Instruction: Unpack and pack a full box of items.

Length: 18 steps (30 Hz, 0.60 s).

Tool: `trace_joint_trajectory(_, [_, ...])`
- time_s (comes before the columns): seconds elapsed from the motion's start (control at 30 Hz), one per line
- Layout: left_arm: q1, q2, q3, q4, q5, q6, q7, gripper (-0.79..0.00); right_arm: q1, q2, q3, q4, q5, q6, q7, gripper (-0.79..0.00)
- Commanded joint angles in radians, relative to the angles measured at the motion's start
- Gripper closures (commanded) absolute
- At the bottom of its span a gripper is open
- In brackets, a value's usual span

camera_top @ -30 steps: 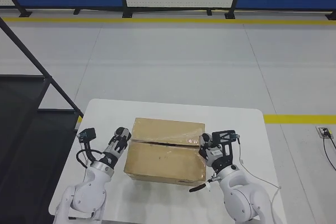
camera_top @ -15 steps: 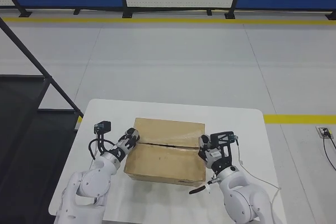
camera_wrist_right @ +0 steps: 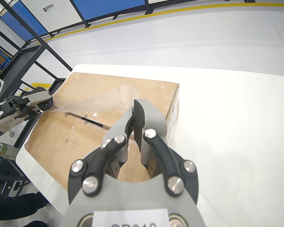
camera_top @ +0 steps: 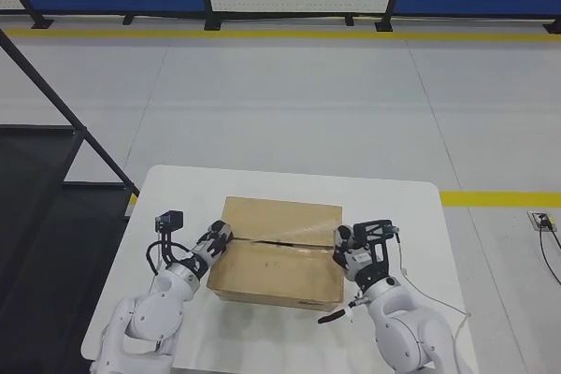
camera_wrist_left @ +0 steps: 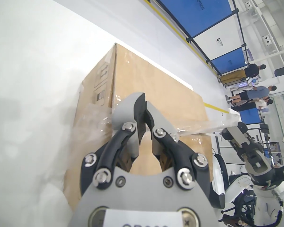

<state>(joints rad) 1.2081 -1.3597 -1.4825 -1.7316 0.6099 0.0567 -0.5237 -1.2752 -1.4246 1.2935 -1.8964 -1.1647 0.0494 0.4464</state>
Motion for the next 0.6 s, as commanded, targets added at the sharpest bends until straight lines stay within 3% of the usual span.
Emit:
trace_joint_trajectory(0.0, [0.002, 0.001, -0.002, 0.003, -0.004, 0.001, 0.003, 0.0, -0.003, 0.001, 0.002, 0.0, 0.0, 0.0, 0.001, -0.163])
trace_joint_trajectory(0.27, [0.001, 0.006, 0.003, 0.012, -0.014, 0.003, 0.01, 0.0, -0.01, 0.004, 0.009, -0.005, 0.003, 0.002, 0.004, -0.188])
trace_joint_trajectory(0.33, [0.0, 0.007, 0.004, 0.013, -0.015, 0.004, 0.011, 0.0, -0.012, 0.005, 0.01, -0.008, 0.003, 0.004, 0.006, -0.246])
trace_joint_trajectory(0.57, [0.0, 0.011, 0.008, 0.015, -0.021, 0.007, 0.016, 0.0, -0.025, 0.008, 0.021, -0.014, 0.004, 0.012, 0.005, -0.296])
